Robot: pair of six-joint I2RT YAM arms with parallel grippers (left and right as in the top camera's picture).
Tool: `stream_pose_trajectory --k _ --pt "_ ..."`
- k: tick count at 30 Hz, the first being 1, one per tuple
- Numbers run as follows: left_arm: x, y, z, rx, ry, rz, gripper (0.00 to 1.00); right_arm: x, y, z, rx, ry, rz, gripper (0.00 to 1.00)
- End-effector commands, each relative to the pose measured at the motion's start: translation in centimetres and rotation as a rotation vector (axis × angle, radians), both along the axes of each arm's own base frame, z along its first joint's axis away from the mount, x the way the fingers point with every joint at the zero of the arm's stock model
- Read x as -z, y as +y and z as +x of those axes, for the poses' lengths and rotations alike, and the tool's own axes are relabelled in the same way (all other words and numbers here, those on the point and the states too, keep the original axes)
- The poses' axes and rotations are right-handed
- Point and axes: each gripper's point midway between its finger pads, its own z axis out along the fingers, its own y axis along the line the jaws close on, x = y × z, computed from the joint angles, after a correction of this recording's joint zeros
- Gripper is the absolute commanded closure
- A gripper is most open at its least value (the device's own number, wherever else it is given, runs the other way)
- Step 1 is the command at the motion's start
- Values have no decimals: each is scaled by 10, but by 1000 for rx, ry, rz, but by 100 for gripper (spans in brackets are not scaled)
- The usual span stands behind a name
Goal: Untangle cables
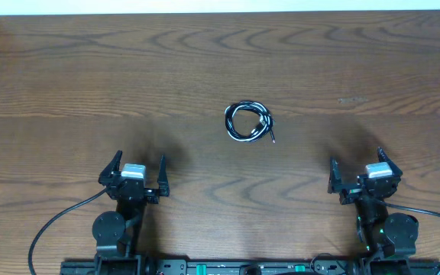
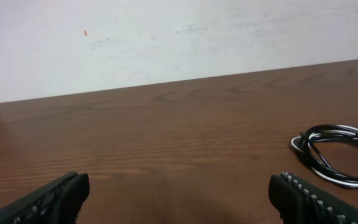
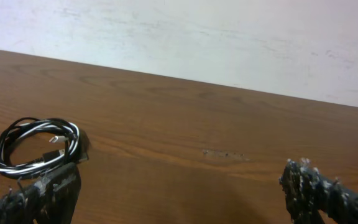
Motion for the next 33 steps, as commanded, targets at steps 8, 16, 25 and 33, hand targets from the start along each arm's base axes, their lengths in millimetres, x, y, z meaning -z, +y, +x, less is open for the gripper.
stream_pose_trajectory --k 8,16,25,33 --pt "13 -1 -1 -5 54 -88 3 0 2 -1 -11 0 12 1" --pt "-6 -1 -2 -12 21 -180 3 0 2 -1 -11 0 12 1" --pt "-56 -3 -9 2 -65 -284 3 0 2 -1 -11 0 12 1" --pt "-91 -7 -5 16 -2 -286 3 0 2 -1 -11 0 12 1"
